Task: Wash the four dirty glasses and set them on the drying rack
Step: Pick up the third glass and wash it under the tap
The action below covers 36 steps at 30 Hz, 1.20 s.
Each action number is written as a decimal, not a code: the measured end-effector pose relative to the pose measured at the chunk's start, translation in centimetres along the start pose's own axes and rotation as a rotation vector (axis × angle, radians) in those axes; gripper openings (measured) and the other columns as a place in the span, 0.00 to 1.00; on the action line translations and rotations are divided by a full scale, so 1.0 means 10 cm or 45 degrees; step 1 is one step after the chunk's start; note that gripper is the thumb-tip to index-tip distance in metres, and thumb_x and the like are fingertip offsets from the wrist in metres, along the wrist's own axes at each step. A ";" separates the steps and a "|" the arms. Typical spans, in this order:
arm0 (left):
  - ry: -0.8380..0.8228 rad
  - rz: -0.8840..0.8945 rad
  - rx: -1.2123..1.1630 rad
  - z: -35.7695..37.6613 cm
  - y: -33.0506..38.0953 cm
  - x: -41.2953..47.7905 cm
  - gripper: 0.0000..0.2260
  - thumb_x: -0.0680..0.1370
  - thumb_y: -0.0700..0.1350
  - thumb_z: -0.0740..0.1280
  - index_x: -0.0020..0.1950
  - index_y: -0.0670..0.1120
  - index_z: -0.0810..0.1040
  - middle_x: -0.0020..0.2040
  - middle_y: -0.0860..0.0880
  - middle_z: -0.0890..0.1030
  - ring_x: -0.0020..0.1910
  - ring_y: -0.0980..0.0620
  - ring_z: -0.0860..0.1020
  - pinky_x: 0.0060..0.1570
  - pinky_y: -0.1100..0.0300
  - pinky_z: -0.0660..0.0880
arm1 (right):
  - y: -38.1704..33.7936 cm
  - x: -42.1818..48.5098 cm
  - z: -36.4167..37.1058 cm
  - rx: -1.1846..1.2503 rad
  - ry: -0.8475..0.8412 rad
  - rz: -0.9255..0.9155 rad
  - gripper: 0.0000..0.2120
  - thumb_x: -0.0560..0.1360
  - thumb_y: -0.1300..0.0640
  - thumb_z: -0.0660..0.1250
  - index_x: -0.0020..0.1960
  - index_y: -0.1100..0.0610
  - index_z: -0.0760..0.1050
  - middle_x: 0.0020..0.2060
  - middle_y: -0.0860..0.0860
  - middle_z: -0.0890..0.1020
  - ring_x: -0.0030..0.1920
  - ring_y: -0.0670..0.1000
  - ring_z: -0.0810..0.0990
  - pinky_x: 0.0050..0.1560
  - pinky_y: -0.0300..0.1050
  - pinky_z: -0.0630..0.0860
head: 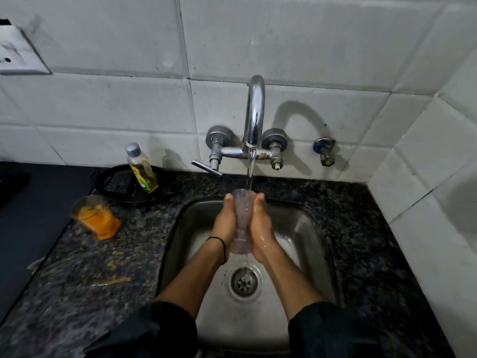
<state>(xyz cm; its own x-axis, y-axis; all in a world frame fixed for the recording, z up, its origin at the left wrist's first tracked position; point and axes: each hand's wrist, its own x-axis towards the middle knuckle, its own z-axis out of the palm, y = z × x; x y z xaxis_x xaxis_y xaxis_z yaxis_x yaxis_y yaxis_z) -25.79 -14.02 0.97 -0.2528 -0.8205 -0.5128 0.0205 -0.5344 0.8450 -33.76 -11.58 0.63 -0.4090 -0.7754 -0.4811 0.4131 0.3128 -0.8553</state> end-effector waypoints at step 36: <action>-0.144 -0.113 -0.884 -0.05 -0.27 0.02 0.15 0.72 0.49 0.67 0.55 0.42 0.79 0.52 0.40 0.79 0.50 0.45 0.79 0.49 0.52 0.76 | -0.34 -0.33 -0.17 -1.536 -0.156 -1.333 0.16 0.76 0.44 0.69 0.35 0.49 0.67 0.35 0.46 0.73 0.40 0.47 0.70 0.44 0.47 0.67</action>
<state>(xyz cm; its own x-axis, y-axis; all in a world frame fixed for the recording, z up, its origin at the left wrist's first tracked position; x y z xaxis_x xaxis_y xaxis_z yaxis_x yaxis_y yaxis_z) -25.42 -12.83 -1.51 -0.3804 -0.7618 -0.5244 0.5978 -0.6352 0.4891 -35.16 -9.15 4.86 0.0038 -0.9352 0.3541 -0.8723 -0.1762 -0.4562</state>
